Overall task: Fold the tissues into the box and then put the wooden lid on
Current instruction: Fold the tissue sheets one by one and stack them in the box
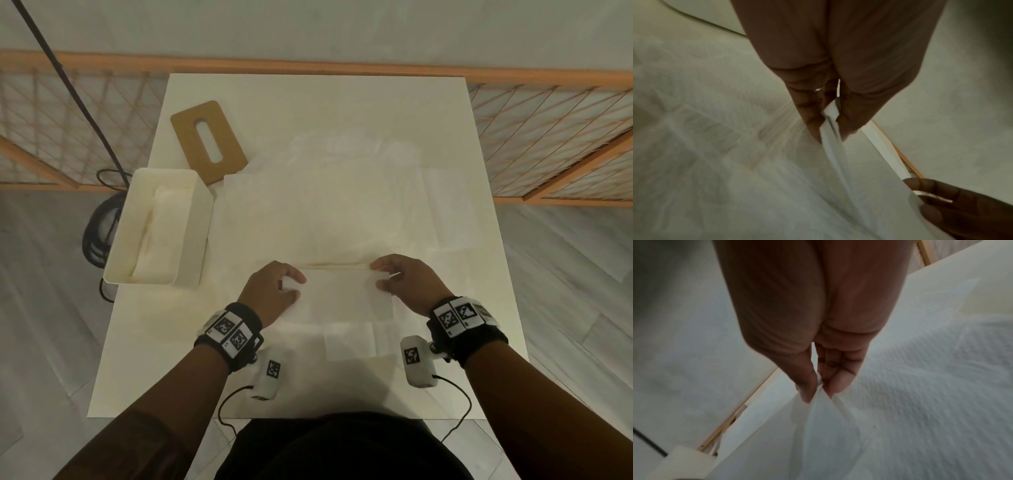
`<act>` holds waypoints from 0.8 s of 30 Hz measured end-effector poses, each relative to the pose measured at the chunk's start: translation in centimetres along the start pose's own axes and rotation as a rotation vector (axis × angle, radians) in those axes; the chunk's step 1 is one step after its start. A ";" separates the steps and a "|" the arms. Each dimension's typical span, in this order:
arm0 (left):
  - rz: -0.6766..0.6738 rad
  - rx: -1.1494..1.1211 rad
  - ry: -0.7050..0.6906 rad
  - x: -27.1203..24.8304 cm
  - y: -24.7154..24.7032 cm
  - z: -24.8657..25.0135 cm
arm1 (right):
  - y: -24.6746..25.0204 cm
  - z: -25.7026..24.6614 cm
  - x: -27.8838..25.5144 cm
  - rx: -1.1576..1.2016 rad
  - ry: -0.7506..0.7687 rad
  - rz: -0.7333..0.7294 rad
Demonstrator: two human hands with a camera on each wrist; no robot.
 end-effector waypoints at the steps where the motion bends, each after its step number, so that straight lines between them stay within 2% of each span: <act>1: 0.019 0.012 -0.004 0.0 -0.1 0.1 | -0.1 0.1 0.1 -0.001 -0.008 0.023; 13: 0.095 0.118 -0.030 1.3 -0.4 -0.1 | -1.1 -0.5 1.0 -0.067 0.051 0.157; 15: 0.138 0.225 -0.104 1.2 -0.5 0.4 | -0.9 -0.8 1.6 -0.136 0.090 0.197; 17: 0.170 0.330 -0.275 1.0 -0.9 1.7 | -0.1 -1.5 2.8 -0.179 0.108 0.283; 19: 0.123 0.442 -0.454 0.6 -1.7 3.1 | 1.0 -2.3 4.7 -0.175 0.068 0.382; 20: 0.069 0.505 -0.499 0.4 -2.3 3.4 | 1.5 -2.7 5.8 -0.177 0.034 0.414; 22: -0.045 0.606 -0.496 0.4 -3.3 3.5 | 2.1 -3.4 8.1 -0.214 -0.067 0.416; 24: -0.088 0.629 -0.457 0.7 -3.8 3.3 | 2.2 -3.6 9.9 -0.275 -0.166 0.364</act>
Point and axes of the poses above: each hand's wrist, its own x-axis towards the middle knuckle, its own y-axis out of the back of the hand, z = x × y, the point moved 5 cm from there along x, towards the middle knuckle, and after that the axes turned 15 degrees about z, right-handed, at the moved point
